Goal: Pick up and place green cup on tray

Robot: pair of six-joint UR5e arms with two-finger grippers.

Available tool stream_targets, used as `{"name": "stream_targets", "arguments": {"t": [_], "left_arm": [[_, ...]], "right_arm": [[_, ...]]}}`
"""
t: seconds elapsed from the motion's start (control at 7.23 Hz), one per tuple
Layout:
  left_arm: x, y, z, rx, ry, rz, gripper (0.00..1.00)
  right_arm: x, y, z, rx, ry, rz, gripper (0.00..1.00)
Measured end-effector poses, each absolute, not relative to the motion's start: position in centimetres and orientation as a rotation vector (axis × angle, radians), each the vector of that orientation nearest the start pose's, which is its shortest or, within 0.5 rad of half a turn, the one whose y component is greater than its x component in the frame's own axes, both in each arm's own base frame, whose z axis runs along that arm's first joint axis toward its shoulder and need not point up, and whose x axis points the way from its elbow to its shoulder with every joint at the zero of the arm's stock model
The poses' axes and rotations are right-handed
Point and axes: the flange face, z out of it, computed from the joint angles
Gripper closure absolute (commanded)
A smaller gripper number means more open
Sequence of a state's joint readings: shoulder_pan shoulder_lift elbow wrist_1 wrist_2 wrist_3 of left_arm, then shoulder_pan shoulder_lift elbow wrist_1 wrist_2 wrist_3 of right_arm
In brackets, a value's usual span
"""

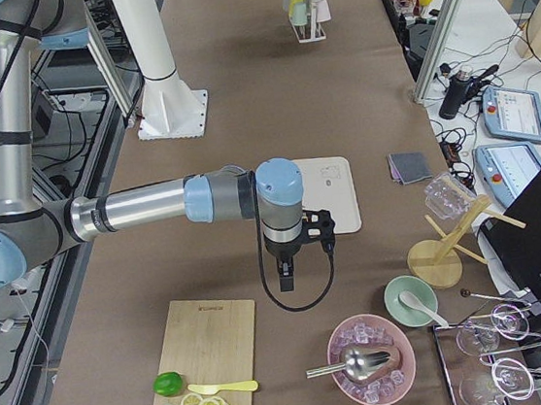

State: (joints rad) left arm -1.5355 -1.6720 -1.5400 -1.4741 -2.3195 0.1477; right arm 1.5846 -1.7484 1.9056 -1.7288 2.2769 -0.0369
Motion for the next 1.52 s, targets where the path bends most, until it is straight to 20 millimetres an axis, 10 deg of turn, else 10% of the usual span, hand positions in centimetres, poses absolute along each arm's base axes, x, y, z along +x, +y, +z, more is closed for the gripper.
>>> {"name": "stream_targets", "arguments": {"t": [1.52], "left_arm": [[-4.9, -54.7, 61.8, 0.050, 0.711, 0.189, 0.02]], "right_arm": [[7.4, -39.7, 59.6, 0.009, -0.713, -0.015, 0.00]]}}
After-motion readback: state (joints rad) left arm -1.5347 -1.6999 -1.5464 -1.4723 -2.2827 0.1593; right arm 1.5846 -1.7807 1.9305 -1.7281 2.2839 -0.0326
